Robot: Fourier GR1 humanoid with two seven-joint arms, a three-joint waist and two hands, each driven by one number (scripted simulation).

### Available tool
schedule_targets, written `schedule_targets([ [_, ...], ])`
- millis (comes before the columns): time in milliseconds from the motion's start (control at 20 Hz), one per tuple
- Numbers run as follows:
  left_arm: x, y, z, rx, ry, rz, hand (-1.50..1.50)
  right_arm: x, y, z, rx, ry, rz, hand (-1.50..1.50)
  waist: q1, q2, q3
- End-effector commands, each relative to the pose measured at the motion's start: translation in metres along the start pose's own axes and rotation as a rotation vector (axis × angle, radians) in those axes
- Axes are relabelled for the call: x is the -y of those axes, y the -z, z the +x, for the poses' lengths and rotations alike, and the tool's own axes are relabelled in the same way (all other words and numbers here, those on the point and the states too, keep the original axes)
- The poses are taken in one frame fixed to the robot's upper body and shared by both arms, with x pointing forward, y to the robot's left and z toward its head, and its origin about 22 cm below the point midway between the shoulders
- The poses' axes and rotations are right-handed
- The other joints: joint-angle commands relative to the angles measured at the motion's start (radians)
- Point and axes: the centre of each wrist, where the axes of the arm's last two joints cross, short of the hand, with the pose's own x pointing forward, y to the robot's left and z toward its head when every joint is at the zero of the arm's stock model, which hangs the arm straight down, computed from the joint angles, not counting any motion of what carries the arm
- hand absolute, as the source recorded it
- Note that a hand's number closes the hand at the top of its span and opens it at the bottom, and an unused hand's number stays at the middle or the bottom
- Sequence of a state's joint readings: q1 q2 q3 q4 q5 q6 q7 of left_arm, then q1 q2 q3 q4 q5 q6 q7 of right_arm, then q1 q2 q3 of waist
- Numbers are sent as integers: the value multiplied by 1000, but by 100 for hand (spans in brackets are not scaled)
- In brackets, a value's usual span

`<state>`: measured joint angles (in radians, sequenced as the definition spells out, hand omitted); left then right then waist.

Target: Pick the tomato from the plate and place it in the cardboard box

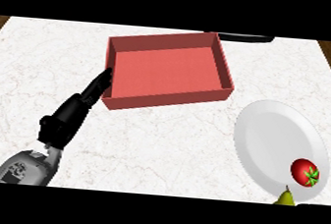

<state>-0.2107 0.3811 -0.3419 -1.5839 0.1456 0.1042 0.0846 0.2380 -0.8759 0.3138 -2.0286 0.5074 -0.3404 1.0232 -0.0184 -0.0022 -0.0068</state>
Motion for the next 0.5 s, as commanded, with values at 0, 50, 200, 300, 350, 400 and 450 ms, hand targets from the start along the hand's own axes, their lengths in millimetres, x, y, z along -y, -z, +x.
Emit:
schedule_targets([
  [0, 8, -3, -17, -3, 3, -29, 0, 32, -16, 41, -90, -1, -15, -150, 22, 4, 3],
  [50, 16, 0, -20, 6, 1, -12, 0, 21, -21, 32, -104, 27, 0, -150, 12, 2, 5],
  [200, -2, 21, 3, 9, -8, -8, 0, 5, -6, 24, -106, 25, 11, -150, 13, 3, 6],
  [300, 17, 15, -11, 14, 3, -25, 0, 0, 6, 38, -125, -3, 28, -150, 22, 5, 6],
  [350, 16, 8, -17, -1, -4, -26, 0, -7, 11, 38, -142, 6, 28, -150, 25, 4, 6],
  [400, 23, 11, -7, 13, -16, -21, 0, -14, 17, 29, -150, -14, 40, -150, 23, 3, 7],
  [450, 14, 18, -15, 11, -1, -5, 0, -12, -3, 32, -168, -14, 50, -150, 14, 3, 6],
])
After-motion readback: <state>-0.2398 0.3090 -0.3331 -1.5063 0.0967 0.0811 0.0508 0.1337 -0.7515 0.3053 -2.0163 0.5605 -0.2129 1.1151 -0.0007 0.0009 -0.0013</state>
